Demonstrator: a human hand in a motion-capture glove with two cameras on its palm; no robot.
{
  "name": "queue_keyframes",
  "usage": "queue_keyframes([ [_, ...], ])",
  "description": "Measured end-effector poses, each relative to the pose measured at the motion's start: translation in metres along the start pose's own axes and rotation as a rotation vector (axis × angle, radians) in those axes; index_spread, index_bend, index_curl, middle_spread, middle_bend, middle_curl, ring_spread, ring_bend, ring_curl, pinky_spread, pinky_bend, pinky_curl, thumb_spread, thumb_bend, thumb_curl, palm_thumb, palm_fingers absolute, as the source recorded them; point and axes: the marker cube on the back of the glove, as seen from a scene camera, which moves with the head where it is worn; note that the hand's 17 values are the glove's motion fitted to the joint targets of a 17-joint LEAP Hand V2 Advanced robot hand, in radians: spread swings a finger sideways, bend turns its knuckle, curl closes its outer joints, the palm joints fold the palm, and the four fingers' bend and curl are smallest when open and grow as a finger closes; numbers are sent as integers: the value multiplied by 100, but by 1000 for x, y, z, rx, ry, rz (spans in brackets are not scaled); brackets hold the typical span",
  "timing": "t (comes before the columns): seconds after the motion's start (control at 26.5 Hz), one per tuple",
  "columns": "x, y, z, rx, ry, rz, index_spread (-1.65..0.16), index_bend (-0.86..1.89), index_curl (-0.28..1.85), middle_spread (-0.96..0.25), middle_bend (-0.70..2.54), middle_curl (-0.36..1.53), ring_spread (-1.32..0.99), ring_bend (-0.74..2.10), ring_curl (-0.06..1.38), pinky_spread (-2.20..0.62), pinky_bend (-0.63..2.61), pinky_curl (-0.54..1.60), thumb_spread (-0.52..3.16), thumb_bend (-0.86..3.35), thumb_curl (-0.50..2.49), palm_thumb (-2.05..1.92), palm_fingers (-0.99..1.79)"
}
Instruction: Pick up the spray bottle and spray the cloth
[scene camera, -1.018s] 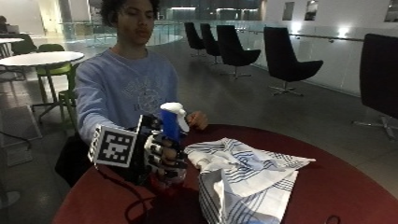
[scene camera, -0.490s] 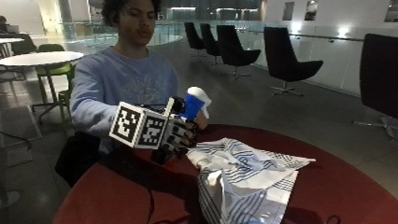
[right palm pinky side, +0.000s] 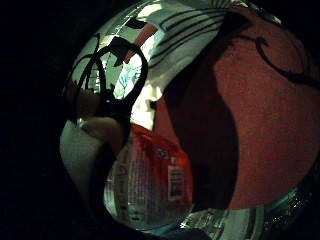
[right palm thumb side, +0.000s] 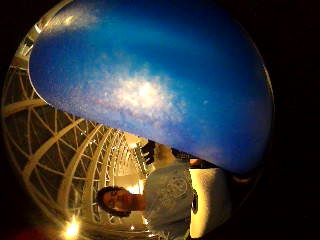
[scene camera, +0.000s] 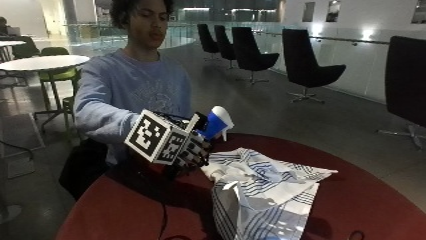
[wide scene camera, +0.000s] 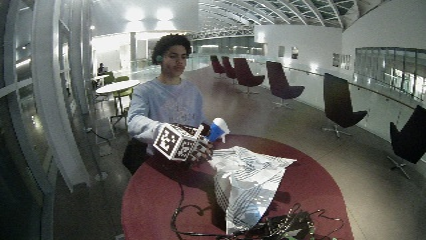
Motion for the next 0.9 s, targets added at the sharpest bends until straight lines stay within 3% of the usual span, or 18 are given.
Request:
queue_keyframes([
  [0.9, 2, 13, 10, -112, 53, 81, -19, 14, 38, -7, 38, 49, -5, 55, 40, 10, 28, 38, 80, -3, 58, 89, 116],
])
